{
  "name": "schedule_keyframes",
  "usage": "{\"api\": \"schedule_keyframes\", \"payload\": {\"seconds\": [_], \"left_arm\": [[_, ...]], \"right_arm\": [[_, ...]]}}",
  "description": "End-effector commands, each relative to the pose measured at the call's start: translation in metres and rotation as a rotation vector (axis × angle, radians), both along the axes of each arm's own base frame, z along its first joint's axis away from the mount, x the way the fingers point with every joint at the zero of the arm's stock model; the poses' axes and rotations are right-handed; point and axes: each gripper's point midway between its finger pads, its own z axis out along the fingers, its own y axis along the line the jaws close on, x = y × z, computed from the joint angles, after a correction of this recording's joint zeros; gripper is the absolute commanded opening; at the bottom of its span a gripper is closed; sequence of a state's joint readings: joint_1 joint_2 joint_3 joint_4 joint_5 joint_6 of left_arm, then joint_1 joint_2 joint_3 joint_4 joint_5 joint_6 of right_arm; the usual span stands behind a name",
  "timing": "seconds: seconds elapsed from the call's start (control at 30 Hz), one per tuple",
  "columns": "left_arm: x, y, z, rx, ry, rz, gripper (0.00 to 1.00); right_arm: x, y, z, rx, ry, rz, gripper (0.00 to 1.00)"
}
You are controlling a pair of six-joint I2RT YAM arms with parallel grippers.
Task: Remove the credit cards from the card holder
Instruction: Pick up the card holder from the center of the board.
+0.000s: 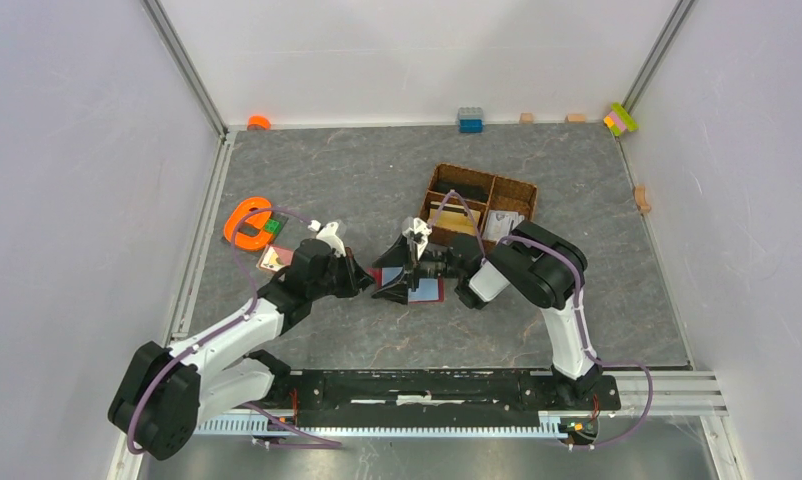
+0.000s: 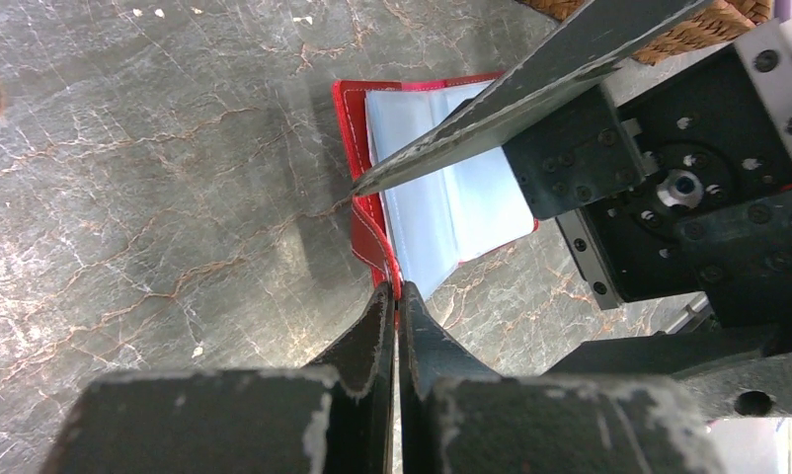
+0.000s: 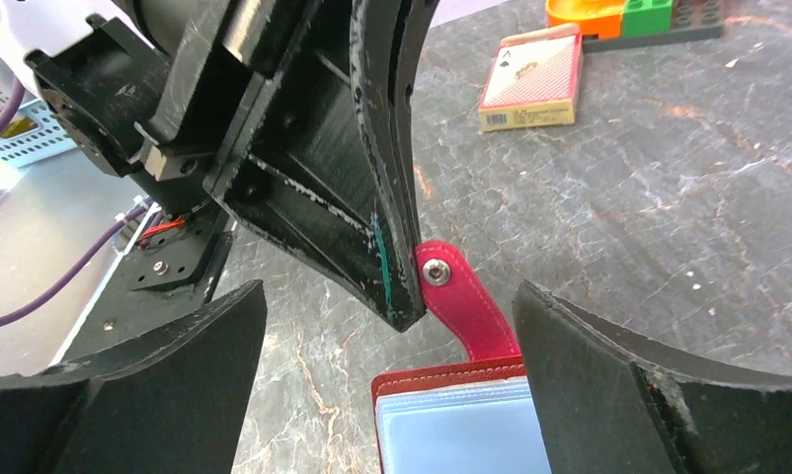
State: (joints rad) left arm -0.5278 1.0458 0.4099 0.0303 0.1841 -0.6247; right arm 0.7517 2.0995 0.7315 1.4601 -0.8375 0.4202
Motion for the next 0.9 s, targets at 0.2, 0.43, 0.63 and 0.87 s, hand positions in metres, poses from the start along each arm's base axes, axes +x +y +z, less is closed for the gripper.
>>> {"api": "schedule_keyframes", "payload": {"seconds": [0.2,0.43,0.63,0.87], "left_arm": [[0.004,0.003,0.007,-0.009,-0.027,0.027,0.02],[0.004,0.003,0.008,-0.01,-0.028,0.028,0.02],[0.004,0.004,0.009,-0.012,-0.032,0.028,0.02],[0.003,0.001,0.011,-0.023,-0.034,0.018,0.02]], "right_arm": [[-0.007,0.008,0.048,0.209,-0.171,0.093,0.98],[-0.014,-0.005,0.064,0.251,-0.218,0.078,0.98],[-0.017,-0.011,0.072,0.257,-0.215,0.08,0.98],[-0.015,-0.055,0.111,0.31,-0.222,-0.047,0.98]]}}
